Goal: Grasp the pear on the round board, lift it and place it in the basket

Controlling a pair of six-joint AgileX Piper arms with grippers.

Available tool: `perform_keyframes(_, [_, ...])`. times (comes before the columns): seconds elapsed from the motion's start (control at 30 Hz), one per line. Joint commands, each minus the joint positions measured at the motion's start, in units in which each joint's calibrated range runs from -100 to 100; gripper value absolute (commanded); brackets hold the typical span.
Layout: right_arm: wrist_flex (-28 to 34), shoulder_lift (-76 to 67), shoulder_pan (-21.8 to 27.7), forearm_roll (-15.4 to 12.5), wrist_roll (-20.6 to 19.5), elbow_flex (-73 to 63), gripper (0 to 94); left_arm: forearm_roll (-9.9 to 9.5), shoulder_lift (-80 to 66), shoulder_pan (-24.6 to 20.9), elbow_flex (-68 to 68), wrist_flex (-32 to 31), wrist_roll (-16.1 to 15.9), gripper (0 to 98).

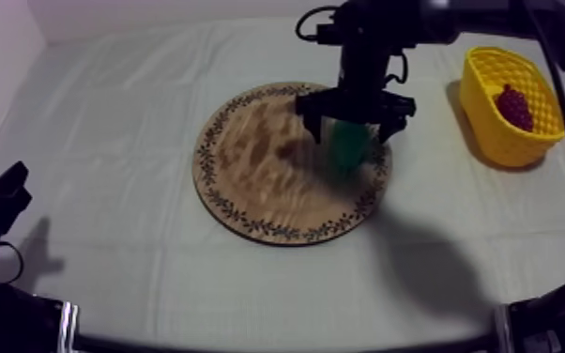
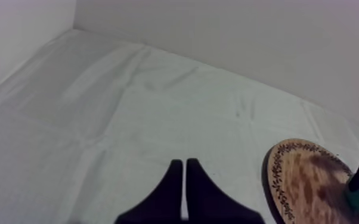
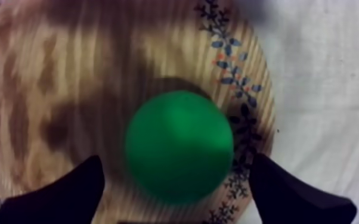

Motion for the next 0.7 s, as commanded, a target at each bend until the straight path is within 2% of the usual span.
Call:
perform_keyframes(0.0, [0.39,1.21,0.31,-0.22,0.03,-0.76,76.2,-0.02,0.00,0.02,0.00,-0.01,-0.01,0.1])
perform_keyframes(0.17, [-0.05,3.68,1.12,-0.40,0.03,-2.25,71.3,-0.02,0.00,0.02,0.00,-0.01,-0.01,0.1])
perform_keyframes(0.23, [-0.35,4.15,1.24,-0.39,0.15,-2.44,63.9,-0.02,0.00,0.02,0.00,-0.01,-0.01,0.1])
perform_keyframes(0.37, [-0.77,4.34,1.12,-0.27,0.41,-2.54,40.2,-0.02,0.00,0.02,0.00,-0.01,-0.01,0.1])
perform_keyframes(0.43, [-0.98,4.06,0.95,-0.21,0.51,-2.26,33.7,-0.02,0.00,0.02,0.00,-0.01,-0.01,0.1])
perform_keyframes(0.67, [-0.52,-1.17,1.11,0.64,1.69,-0.61,29.1,-0.02,0.00,0.02,0.00,-0.01,-0.01,0.1])
